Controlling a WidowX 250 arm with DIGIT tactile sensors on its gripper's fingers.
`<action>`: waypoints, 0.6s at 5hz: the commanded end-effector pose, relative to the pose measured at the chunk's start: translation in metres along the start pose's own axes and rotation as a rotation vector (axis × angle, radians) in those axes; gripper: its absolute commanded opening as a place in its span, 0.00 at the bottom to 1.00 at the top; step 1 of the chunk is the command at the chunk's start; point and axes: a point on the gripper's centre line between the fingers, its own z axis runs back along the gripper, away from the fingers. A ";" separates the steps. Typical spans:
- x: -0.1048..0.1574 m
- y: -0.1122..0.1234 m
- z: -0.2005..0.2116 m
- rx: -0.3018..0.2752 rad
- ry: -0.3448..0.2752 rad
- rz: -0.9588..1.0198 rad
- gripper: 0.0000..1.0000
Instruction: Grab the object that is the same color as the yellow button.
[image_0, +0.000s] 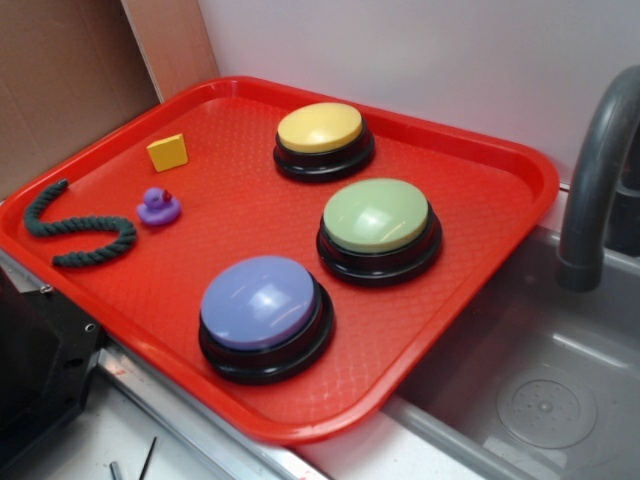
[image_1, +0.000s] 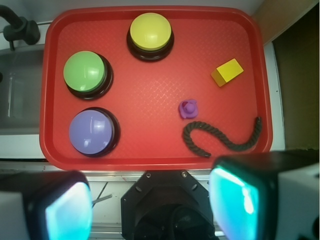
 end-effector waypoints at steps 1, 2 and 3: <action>0.000 0.000 0.000 0.000 0.000 0.000 1.00; 0.008 0.048 -0.049 0.143 0.180 0.229 1.00; 0.041 0.089 -0.086 0.208 0.163 0.479 1.00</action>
